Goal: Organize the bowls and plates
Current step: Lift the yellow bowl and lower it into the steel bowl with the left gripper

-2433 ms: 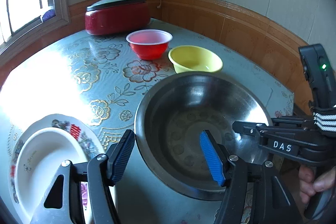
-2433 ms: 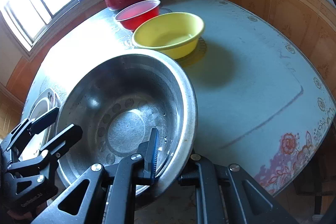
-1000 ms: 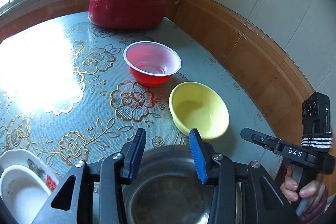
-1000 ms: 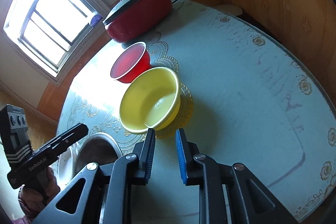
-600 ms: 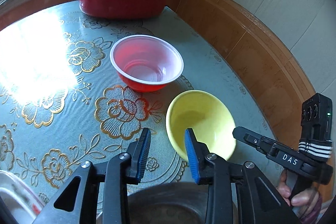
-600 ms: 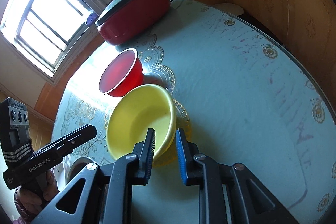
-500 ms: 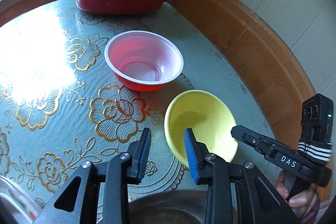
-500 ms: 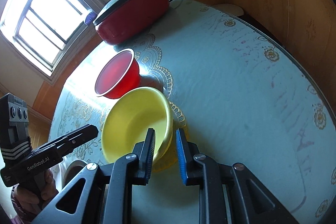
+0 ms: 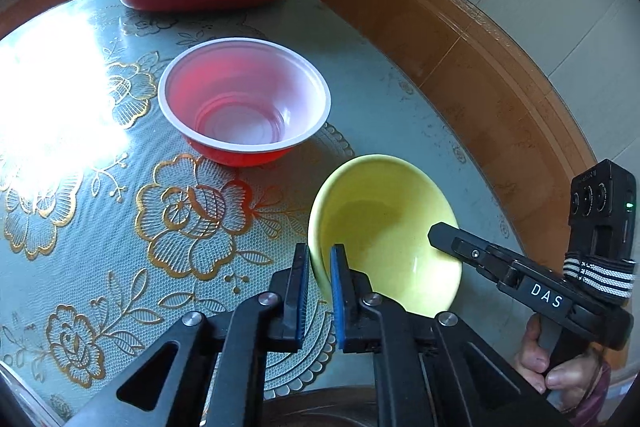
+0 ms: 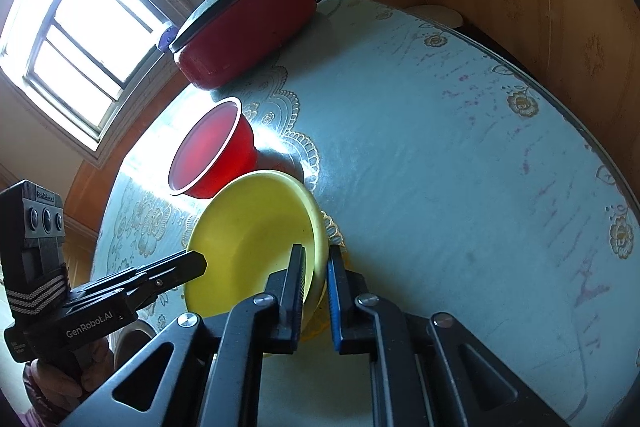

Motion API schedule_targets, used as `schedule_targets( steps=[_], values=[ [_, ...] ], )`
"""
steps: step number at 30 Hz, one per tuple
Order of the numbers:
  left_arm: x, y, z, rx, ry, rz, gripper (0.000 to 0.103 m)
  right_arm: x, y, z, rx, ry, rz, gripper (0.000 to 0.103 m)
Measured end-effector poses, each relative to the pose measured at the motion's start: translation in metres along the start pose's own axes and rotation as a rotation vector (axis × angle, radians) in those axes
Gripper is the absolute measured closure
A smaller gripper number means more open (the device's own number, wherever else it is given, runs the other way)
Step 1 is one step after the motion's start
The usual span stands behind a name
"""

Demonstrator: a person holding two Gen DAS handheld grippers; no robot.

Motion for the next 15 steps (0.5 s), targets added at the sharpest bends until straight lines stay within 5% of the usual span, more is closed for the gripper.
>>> schedule_targets(
  steps=[15],
  values=[
    [-0.016,0.068,0.004,-0.043,-0.016,0.121,0.093,0.000,0.049,-0.038,0.037,0.065,0.082,0.094]
  ],
)
Point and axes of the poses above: each gripper's, at about its wrist camera, not at the fingertips, and y roughly against the way its jaws point, z to its right, x to its top, the point moved 9 cm from there along -y, roughly the way its jaws point, and after that the axes turned 3 degrees about y, right-handed, at the moved point
